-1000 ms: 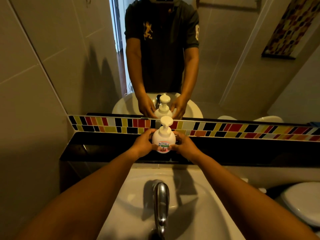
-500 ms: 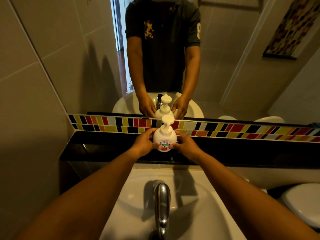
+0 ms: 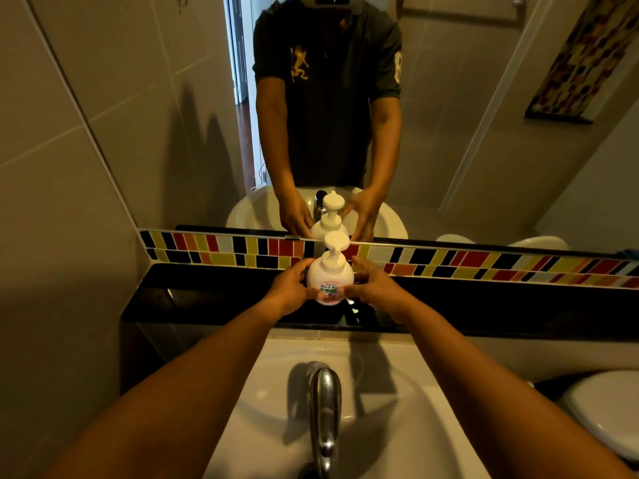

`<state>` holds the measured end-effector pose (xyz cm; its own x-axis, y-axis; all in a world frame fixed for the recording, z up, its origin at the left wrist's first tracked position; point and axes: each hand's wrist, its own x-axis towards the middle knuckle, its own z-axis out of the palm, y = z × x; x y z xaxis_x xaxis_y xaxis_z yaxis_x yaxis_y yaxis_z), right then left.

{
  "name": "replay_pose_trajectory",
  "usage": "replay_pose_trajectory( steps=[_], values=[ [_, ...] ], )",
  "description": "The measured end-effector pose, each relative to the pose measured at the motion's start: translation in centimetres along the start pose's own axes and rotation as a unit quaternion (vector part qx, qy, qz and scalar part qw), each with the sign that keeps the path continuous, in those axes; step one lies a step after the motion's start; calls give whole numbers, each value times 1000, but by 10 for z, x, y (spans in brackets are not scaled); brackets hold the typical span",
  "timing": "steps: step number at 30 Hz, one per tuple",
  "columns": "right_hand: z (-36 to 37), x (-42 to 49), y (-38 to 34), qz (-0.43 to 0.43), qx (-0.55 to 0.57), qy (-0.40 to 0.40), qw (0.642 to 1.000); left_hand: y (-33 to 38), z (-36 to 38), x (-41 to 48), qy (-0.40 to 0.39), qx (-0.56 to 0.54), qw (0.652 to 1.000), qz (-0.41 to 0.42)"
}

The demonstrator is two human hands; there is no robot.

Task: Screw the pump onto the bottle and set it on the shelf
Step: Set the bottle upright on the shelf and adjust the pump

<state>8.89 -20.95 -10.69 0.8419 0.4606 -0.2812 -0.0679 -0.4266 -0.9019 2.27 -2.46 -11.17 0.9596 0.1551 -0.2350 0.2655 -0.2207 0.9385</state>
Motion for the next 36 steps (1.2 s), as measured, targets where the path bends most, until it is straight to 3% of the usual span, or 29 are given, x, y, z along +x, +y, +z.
replay_pose_trajectory(
  steps=[6, 12, 19, 26, 36],
  values=[
    [-19, -9, -50, -56, 142, -30, 988, -1, -2, 4, -2, 18, 1000, -2],
    [-7, -9, -76, -18, 144, -63, 987, 0, -2, 3, 3, 49, 999, 3],
    [0, -6, -81, 16, 156, -8, 988, -1, -1, 3, 9, 66, 998, 10],
    [3, -5, -82, 13, 134, 18, 991, -3, 0, 5, 16, 78, 997, 12],
    [1, -4, -77, 6, 167, -6, 986, -6, -1, 7, 8, 61, 998, 15]
  ],
)
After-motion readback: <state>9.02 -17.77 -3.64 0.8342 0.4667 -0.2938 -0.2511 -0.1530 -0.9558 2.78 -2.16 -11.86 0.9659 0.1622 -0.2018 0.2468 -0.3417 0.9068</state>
